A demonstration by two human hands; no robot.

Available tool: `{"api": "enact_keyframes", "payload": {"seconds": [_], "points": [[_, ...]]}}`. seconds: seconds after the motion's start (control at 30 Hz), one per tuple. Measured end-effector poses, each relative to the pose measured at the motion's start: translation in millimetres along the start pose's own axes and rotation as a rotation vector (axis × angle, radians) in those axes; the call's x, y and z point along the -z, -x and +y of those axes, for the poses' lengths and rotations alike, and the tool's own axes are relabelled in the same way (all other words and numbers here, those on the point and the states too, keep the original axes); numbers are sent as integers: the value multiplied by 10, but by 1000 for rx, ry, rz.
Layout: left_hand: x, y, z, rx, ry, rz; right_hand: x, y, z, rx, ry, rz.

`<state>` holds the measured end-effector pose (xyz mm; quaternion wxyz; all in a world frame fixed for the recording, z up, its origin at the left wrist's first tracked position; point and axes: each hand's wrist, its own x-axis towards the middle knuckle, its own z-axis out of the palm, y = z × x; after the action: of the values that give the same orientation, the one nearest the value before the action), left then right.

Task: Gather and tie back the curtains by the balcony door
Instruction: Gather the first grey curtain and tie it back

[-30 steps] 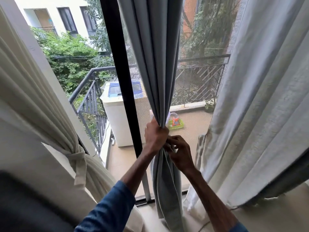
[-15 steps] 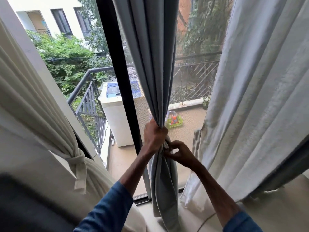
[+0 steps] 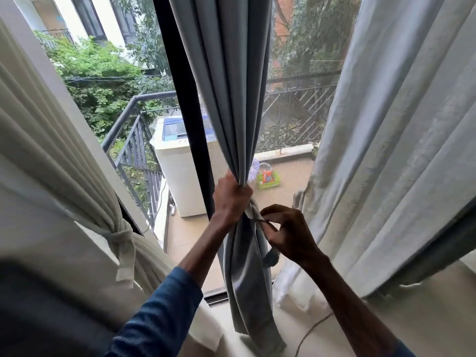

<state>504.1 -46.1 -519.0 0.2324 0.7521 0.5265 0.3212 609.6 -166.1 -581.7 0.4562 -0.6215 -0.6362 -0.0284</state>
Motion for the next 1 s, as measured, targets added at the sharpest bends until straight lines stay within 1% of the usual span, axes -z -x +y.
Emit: {"api": "enact_keyframes", "payload": {"seconds": [0.07,0.1,0.13,0.17,0.23,0.27,0.3,0.33,0.37,0.4,0.47,0.53,0.6,0.67,0.8,0.87,0.93,1.0], "points": [[-25,15,5,-15,-19,9,38,34,-71,41,13,28],[-31,22,6,-28,-24,13,39,59,-92,20,-12,47],[-36,21,3,-33,-25,12,30,83,-105,-48,-61,68],[-28,26,11,-37,-23,5,9,101,-97,-165,-131,88],[-10,35,22,-40,-8,-19,-8,99,-50,-486,-349,74],[-9,44,23,-48,0,-26,-2,89,-19,-630,-515,20],[-3,64,31,-63,9,-35,15,78,10,-733,-683,-57],[0,86,33,-75,18,-42,44,68,27,-795,-818,-144],[7,113,34,-87,23,-50,78,62,27,-810,-897,-225],[7,128,29,-95,24,-57,112,56,20,-795,-924,-290],[27,140,25,-102,21,-54,154,56,27,-747,-876,-356],[41,125,8,-101,15,-52,174,44,86,-680,-773,-340],[48,114,-1,-111,7,-66,186,13,135,-560,-639,-338],[64,110,-5,-116,-17,-89,185,-40,167,-456,-479,-401],[102,30,-102,-87,-68,-110,331,-152,307,-349,-351,-510],[115,-11,-161,-120,-67,-147,437,-207,395,-317,-218,-516],[123,-30,-209,-184,-5,-191,515,-267,461,-300,-95,-492],[137,-43,-249,-232,57,-240,528,-318,479,-332,-25,-402]]}}
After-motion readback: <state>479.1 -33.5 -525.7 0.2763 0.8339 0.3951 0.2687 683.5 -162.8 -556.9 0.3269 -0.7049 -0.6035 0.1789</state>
